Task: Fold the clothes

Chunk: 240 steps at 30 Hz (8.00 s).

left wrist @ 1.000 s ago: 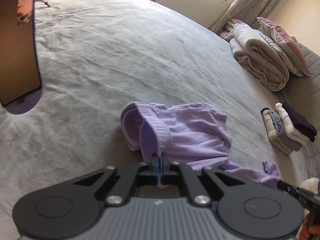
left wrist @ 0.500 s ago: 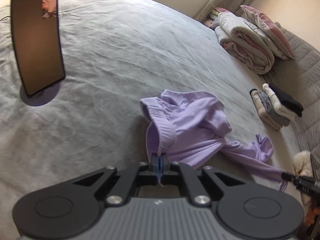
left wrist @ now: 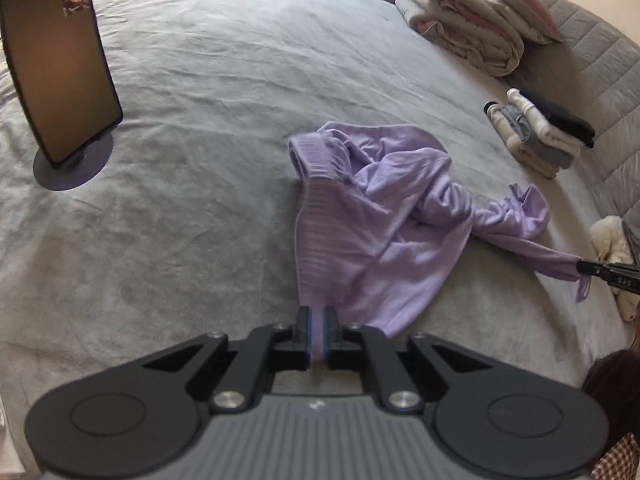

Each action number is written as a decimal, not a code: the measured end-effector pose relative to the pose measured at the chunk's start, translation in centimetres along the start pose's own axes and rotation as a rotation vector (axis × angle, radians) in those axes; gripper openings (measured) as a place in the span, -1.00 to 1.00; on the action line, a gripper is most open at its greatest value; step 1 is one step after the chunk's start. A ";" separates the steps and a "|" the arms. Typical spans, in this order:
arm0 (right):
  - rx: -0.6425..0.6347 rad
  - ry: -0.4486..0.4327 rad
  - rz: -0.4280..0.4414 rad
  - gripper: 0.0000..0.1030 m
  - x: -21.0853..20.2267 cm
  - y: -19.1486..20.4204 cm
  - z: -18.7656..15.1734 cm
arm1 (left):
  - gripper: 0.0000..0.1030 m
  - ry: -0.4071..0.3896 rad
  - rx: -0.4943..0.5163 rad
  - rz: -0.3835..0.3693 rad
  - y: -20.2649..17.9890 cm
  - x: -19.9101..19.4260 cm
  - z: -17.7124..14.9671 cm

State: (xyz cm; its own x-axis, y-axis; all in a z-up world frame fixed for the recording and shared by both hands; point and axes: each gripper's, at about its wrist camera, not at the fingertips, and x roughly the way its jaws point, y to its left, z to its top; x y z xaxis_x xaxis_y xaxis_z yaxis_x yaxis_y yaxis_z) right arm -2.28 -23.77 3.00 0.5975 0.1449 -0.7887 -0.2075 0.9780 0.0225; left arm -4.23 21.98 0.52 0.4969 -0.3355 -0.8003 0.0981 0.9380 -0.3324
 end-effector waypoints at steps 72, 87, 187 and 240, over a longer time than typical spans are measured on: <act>0.035 -0.197 0.072 -0.89 5.3 8.0 9.2 | -0.55 -0.222 -0.223 -0.245 0.5 4.6 7.9; 0.076 -0.069 0.110 -0.88 5.6 5.6 0.3 | -0.55 0.008 0.216 -0.226 -5.7 4.2 1.5; 0.160 -0.090 0.187 -0.88 12.6 7.7 11.7 | -0.88 -0.355 -0.096 0.497 -1.5 6.2 10.5; -0.074 -0.270 0.068 -0.29 8.7 4.2 9.6 | 0.01 -0.102 -0.188 0.319 -3.6 8.4 13.9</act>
State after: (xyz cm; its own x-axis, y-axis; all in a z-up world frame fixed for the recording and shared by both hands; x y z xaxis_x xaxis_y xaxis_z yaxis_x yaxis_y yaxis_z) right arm 9.43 -16.94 2.12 0.7631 0.2541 -0.5942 -0.3042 0.9525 0.0167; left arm 11.52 17.03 1.94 0.5615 -0.0099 -0.8274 -0.2302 0.9586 -0.1678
